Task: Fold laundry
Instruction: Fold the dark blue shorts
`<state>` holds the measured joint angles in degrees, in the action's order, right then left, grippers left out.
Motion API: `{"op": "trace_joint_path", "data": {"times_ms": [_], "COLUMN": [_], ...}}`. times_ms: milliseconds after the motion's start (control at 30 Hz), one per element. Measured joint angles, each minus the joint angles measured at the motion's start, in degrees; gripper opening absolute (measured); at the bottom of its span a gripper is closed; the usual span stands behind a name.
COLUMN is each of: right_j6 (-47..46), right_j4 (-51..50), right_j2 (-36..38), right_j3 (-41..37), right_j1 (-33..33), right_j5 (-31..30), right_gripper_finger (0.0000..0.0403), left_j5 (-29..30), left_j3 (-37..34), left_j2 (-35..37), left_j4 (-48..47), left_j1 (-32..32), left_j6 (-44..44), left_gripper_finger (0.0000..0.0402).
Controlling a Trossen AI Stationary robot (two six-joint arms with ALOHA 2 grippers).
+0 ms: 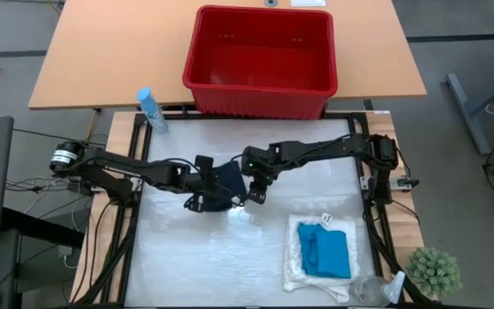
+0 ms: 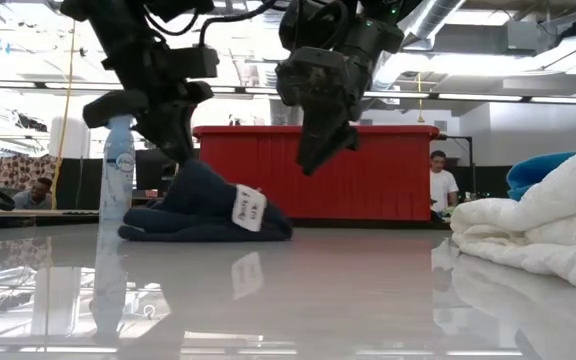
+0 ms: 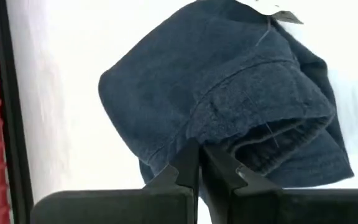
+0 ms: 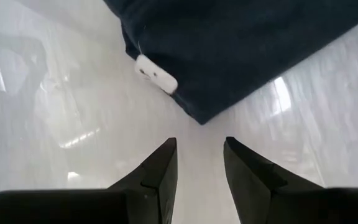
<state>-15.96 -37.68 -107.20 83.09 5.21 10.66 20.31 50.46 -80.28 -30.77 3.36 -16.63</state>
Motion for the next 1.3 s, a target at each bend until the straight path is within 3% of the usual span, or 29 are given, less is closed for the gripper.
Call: {"op": "trace_joint_path", "data": {"times_ms": [200,633,933,1133,1300], "right_j6": [0.1,5.3,6.8,8.4,7.5], "right_j4": [1.7,8.1,15.5,20.3,27.9], "right_j2": [0.0,0.0,0.0,0.0,-4.0], "right_j3": [0.0,0.0,0.0,0.0,0.0], "right_j1": [0.0,0.0,0.6,1.6,3.2], "right_j5": [0.0,3.0,3.0,3.0,9.6], "right_gripper_finger": [0.0154,0.0154,0.0154,0.0154,0.0154], "left_j5": [-3.4,-3.6,1.2,0.8,0.0], "left_j3": [0.0,-0.1,0.2,0.8,0.8], "left_j2": [-0.3,-0.4,-0.3,-0.3,-0.3], "left_j4": [-2.2,-9.4,-14.4,-16.4,-15.8], "left_j1": [0.0,-0.5,-0.5,-0.5,-0.6], "left_j6": [0.8,1.4,4.2,6.8,7.5], "left_gripper_finger": [0.0,0.0,0.0003,0.0011,0.0012]}}
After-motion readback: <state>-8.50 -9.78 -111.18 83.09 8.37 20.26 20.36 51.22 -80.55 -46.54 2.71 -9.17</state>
